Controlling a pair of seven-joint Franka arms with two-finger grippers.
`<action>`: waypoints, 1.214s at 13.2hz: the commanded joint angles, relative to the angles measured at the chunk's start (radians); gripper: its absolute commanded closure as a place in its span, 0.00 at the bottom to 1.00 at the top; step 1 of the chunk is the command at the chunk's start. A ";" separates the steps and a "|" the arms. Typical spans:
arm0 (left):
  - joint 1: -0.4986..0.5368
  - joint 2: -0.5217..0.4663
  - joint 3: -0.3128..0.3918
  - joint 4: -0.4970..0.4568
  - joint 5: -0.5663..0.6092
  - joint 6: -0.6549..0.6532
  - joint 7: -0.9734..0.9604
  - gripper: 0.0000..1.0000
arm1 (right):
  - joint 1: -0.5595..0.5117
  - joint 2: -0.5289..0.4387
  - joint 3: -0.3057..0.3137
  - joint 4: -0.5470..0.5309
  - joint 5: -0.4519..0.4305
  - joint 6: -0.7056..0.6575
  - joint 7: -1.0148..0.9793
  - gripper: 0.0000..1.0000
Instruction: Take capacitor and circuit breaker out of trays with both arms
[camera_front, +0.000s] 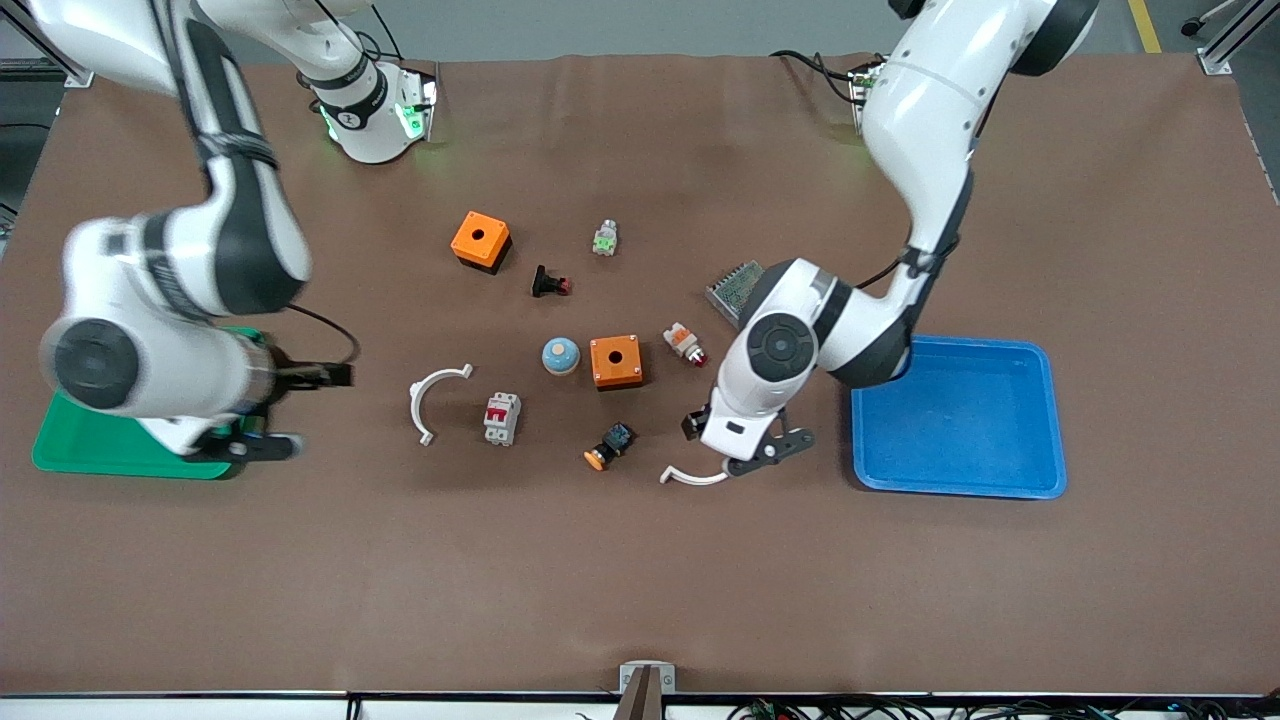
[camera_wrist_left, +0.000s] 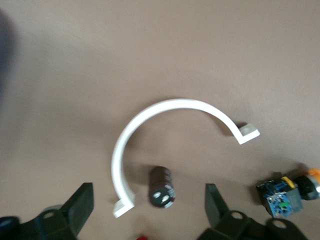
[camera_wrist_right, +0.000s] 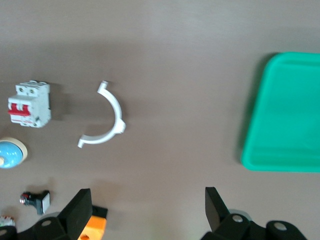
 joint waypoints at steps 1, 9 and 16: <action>0.057 -0.130 -0.007 -0.031 0.014 -0.145 0.087 0.00 | -0.057 -0.105 0.016 -0.026 -0.021 -0.060 -0.055 0.00; 0.329 -0.573 -0.008 -0.310 -0.035 -0.351 0.598 0.00 | -0.207 -0.180 0.016 -0.024 -0.023 -0.154 -0.193 0.00; 0.508 -0.832 -0.004 -0.475 -0.045 -0.366 0.792 0.00 | -0.220 -0.176 0.022 -0.016 -0.053 -0.147 -0.192 0.00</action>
